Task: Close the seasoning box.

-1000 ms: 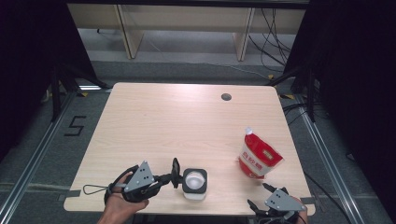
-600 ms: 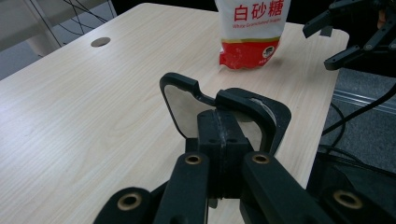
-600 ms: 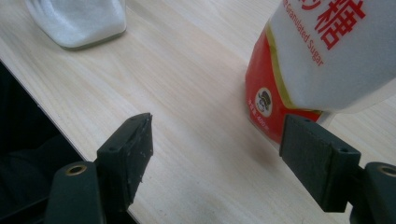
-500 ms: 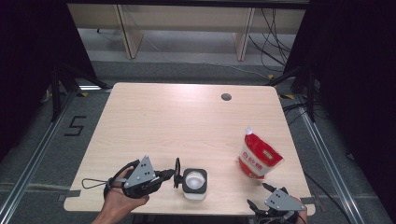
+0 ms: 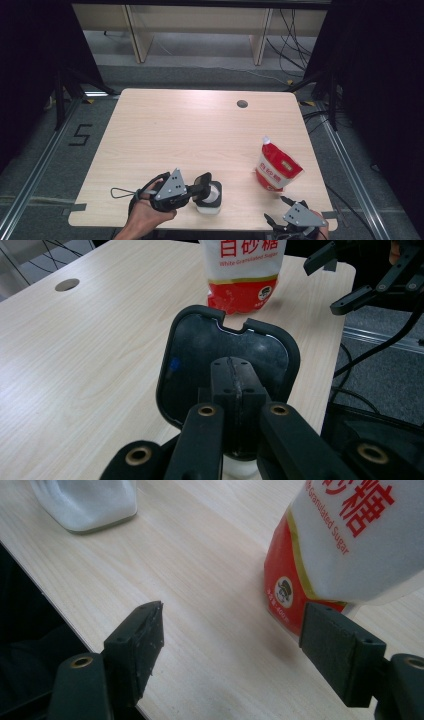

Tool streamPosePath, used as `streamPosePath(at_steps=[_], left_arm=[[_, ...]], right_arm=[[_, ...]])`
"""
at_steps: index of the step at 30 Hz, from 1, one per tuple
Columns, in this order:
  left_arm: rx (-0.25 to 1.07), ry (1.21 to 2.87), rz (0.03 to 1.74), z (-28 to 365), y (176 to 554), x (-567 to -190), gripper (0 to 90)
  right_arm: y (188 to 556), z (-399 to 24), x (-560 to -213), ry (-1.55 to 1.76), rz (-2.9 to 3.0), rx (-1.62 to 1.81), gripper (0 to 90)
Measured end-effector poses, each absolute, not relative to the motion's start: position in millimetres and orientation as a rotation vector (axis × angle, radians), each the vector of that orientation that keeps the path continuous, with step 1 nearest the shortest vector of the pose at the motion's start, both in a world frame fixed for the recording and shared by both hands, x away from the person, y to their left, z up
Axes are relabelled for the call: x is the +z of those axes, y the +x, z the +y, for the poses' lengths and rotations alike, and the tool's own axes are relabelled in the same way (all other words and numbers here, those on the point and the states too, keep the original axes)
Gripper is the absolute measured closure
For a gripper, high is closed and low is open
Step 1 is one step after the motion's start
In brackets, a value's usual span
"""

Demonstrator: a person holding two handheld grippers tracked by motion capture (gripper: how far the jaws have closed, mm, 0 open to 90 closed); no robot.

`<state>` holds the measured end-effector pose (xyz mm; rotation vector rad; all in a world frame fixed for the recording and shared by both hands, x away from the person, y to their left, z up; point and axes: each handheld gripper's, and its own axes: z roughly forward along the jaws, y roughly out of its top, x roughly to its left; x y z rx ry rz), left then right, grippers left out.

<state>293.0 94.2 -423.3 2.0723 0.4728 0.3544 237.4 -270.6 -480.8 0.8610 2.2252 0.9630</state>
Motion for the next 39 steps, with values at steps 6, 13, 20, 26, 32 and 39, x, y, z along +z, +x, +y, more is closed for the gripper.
streamPosePath(at_steps=[6, 13, 20, 26, 32, 39], left_arm=[[0.332, 2.106, 0.449, 83, 295, -432, 89.2], [0.292, 2.106, 0.471, 76, 296, -445, 89.2], [0.271, 2.093, 0.487, 79, 297, -443, 85.5], [0.222, 2.034, 0.497, 88, 296, -436, 70.6], [0.209, 2.007, 0.507, 105, 294, -437, 59.2], [0.235, 2.008, 0.573, 118, 287, -445, 39.7]], right_arm=[[237, -271, -480, 0.858, 2.221, 0.967, 26.9], [237, -270, -480, 0.856, 2.224, 0.969, 26.9], [237, -270, -480, 0.852, 2.225, 0.968, 26.9], [237, -271, -480, 0.855, 2.221, 0.971, 26.9], [237, -270, -481, 0.853, 2.225, 0.974, 26.8], [237, -270, -481, 0.853, 2.226, 0.977, 26.8]])
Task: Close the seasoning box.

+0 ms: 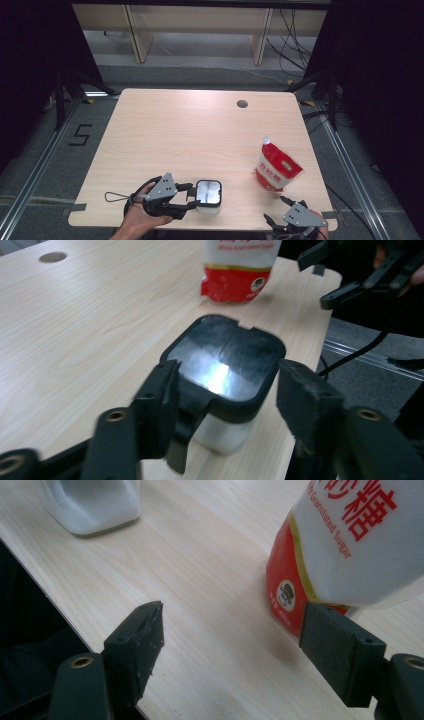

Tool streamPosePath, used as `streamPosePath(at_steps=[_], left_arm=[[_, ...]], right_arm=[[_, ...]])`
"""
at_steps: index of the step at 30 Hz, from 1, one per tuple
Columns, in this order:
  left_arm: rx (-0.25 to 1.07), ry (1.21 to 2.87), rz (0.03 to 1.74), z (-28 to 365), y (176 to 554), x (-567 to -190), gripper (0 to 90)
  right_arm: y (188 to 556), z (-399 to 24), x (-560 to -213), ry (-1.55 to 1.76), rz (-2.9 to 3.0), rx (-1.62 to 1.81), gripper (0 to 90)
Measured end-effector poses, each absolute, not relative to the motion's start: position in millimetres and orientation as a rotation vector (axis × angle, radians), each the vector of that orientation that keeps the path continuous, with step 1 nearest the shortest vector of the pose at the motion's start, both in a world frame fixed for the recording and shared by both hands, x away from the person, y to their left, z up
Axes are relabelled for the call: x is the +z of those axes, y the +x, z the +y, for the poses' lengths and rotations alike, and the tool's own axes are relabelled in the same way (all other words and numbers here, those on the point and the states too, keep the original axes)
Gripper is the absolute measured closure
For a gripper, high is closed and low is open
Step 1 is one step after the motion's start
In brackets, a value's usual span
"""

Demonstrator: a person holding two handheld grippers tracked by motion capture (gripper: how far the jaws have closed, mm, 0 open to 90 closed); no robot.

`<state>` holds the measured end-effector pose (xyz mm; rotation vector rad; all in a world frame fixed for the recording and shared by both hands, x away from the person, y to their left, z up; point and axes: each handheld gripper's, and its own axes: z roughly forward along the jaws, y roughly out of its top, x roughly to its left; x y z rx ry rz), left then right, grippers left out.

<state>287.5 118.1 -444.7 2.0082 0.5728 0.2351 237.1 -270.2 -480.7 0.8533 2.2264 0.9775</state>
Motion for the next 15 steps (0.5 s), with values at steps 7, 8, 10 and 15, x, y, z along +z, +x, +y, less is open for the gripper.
streamPosePath(at_steps=[7, 8, 10, 15], left_arm=[[0.275, 2.005, 0.655, 139, 281, -459, 27.1], [0.275, 2.005, 0.655, 139, 281, -459, 27.0], [0.264, 1.963, 0.693, 145, 281, -462, 26.8], [0.287, 1.956, 0.721, 167, 279, -466, 25.2]], right_arm=[[237, -270, -481, 0.848, 2.229, 0.972, 26.7], [237, -270, -481, 0.848, 2.229, 0.972, 26.7], [237, -270, -481, 0.845, 2.231, 0.971, 26.7], [237, -270, -481, 0.844, 2.23, 0.971, 26.3]])
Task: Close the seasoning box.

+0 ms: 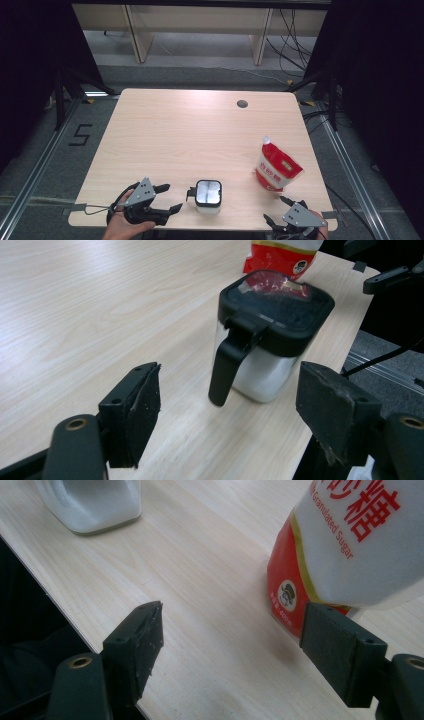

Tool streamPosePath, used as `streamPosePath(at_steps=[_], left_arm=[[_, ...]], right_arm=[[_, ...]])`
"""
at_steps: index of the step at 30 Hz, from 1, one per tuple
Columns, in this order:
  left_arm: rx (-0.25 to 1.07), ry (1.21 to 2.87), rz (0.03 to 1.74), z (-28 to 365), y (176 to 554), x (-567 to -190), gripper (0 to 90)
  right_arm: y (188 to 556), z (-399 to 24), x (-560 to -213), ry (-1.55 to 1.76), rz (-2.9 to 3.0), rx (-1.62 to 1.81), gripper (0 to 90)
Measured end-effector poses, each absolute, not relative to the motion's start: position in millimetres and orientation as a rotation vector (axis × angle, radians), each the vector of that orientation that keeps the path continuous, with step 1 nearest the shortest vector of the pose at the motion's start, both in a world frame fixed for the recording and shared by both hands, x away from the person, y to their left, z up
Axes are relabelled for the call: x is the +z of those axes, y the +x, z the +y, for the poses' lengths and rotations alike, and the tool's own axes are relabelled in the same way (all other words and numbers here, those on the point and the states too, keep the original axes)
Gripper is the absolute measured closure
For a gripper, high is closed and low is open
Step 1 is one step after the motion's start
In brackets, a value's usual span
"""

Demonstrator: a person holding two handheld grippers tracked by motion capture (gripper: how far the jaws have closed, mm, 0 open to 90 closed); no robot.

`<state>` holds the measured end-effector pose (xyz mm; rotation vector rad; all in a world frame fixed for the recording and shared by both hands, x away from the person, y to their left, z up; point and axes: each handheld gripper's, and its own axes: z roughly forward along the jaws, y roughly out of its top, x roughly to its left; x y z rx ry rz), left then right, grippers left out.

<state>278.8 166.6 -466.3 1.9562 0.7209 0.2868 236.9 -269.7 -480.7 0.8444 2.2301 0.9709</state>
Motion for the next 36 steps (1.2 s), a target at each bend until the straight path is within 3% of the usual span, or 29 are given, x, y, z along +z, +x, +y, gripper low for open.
streamPosePath(at_steps=[10, 24, 36], left_arm=[[0.225, 1.958, 0.74, 179, 266, -480, 15.0], [0.328, 2.069, 0.764, 190, 256, -490, 15.7], [0.334, 2.08, 0.779, 191, 246, -496, 16.4]], right_arm=[[237, -269, -482, 0.835, 2.235, 0.968, 26.1], [238, -269, -482, 0.824, 2.248, 0.966, 26.0], [237, -268, -484, 0.833, 2.274, 0.98, 26.0]])
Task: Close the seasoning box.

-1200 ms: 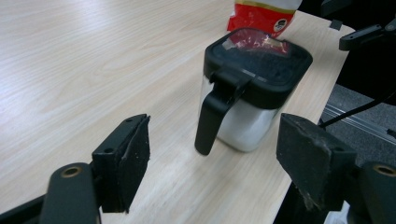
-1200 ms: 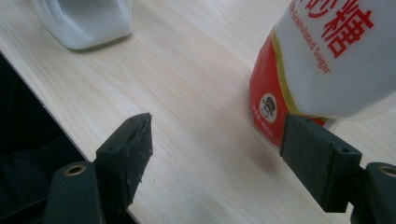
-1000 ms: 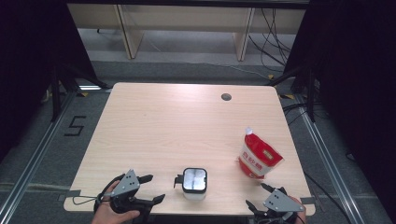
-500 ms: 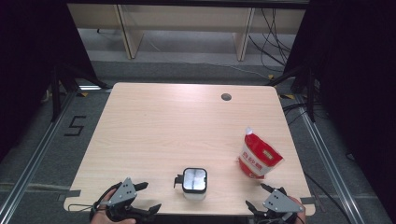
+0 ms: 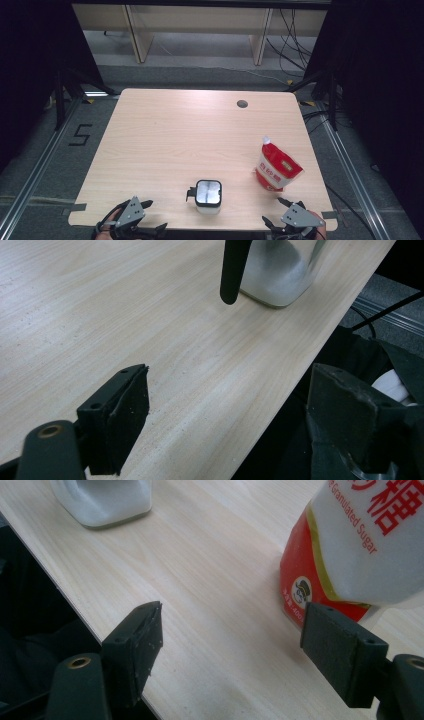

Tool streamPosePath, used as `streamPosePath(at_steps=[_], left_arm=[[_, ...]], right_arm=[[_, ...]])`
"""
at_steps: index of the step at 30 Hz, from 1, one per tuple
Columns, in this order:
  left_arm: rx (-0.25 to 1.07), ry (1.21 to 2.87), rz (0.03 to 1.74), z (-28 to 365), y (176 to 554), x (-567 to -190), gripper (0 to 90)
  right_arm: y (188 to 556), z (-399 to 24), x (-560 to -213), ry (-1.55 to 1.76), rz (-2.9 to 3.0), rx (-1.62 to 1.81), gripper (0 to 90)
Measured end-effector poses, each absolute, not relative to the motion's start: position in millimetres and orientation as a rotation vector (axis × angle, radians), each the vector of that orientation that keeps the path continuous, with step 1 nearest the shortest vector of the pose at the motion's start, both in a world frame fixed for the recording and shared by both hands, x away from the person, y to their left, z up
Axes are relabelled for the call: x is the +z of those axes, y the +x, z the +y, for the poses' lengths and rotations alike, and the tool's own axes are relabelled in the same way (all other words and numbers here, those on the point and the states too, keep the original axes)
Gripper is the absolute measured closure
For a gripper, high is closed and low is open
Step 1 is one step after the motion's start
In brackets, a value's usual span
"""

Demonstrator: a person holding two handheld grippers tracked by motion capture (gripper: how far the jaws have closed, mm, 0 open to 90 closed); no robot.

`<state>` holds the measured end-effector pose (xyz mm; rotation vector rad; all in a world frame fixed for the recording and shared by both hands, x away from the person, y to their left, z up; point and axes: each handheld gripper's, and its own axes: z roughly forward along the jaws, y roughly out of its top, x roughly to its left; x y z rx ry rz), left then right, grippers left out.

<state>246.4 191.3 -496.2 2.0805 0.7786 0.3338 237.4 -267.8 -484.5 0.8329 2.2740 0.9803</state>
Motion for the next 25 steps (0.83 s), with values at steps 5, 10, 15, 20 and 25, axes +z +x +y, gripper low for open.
streamPosePath(at_steps=[5, 10, 15, 20, 25], left_arm=[[0.332, 2.098, 0.791, 192.0, 246.5, -496.2, 16.4], [0.339, 2.101, 0.781, 191.2, 246.5, -497.3, 16.4], [0.343, 2.113, 0.777, 191.9, 247.9, -497.8, 16.4], [0.329, 2.105, 0.785, 190.9, 247.1, -497.8, 16.5], [0.337, 2.108, 0.792, 191.2, 248.4, -499.4, 16.4]], right_arm=[[238.1, -268.0, -485.8, 0.836, 2.281, 0.977, 25.9], [238.1, -267.5, -486.2, 0.835, 2.277, 0.976, 25.9], [238.3, -267.8, -486.6, 0.834, 2.279, 0.978, 25.8], [238.5, -267.8, -487.0, 0.836, 2.282, 0.982, 25.7], [238.5, -267.8, -487.4, 0.839, 2.288, 0.977, 25.7]])
